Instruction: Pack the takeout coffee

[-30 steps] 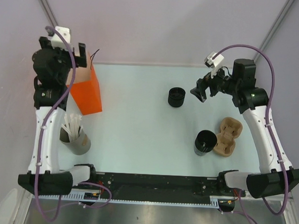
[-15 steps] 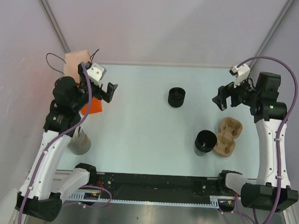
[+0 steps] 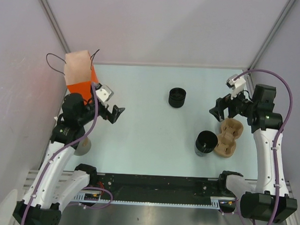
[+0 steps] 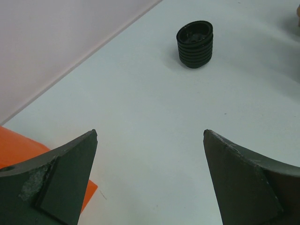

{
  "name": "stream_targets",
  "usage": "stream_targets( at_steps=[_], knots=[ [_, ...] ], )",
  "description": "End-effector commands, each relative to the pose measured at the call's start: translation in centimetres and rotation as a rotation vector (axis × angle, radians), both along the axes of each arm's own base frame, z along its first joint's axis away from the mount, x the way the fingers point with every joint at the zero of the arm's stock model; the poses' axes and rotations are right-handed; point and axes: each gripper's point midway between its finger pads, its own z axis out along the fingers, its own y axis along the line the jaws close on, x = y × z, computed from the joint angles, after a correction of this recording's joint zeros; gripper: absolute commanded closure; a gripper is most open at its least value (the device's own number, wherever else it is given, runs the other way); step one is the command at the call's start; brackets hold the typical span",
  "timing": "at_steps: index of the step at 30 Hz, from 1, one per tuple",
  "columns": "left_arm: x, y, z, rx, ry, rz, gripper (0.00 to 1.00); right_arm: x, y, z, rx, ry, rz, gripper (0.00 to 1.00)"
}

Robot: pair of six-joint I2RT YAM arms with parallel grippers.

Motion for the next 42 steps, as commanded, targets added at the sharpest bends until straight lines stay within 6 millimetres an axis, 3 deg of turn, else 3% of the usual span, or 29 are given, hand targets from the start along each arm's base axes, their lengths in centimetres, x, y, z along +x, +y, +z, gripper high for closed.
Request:
stream_targets(
  at_steps=[1, 4, 6, 13, 18, 21, 24, 38, 42],
  knots=[
    [-1.5, -1.3, 1.7, -0.053, -0.052, -0.082, 0.00, -0.7, 0.5, 1.3, -0.067, -0.093, 0.044, 0.05],
    [-0.1, 0.7, 2.0, -0.173, -0.015, 0.118, 0.00, -1.4, 0.9, 0.7, -0.107, -0.100, 0.060, 0.07],
    [0.3, 1.3, 1.0, -0.162, -0.001, 0.164, 0.00, -1.6, 1.0, 0.2, -0.128, -0.099, 0.064, 0.07],
    [0.2, 0.3, -2.4, -0.066, -0.011, 0.059, 0.00, -0.7, 1.1, -1.7, -0.202, -0.048, 0.035, 0.10],
    [0.7, 1.1, -4.3, -0.043, 0.012, 0.111, 0.00, -0.7, 1.0, -3.2, -0.280, -0.008, 0.016, 0.14],
    [0.4, 0.7, -5.4, -0.035, 0.038, 0.079, 0.00, -1.0, 1.3, -3.7, -0.296, 0.008, 0.026, 0.22],
    [0.5, 0.4, -5.7, -0.032, 0.062, 0.063, 0.00, -1.3, 1.1, -4.0, -0.306, 0.026, 0.022, 0.31],
    [0.8, 0.8, -6.8, 0.037, 0.075, 0.060, 0.00, -4.3, 1.0, -6.6, -0.327, 0.159, 0.133, 0.44],
    [0.8, 0.9, -6.9, 0.042, 0.069, 0.064, 0.00, -5.1, 0.9, -7.5, -0.341, 0.199, 0.159, 0.53]
  ],
)
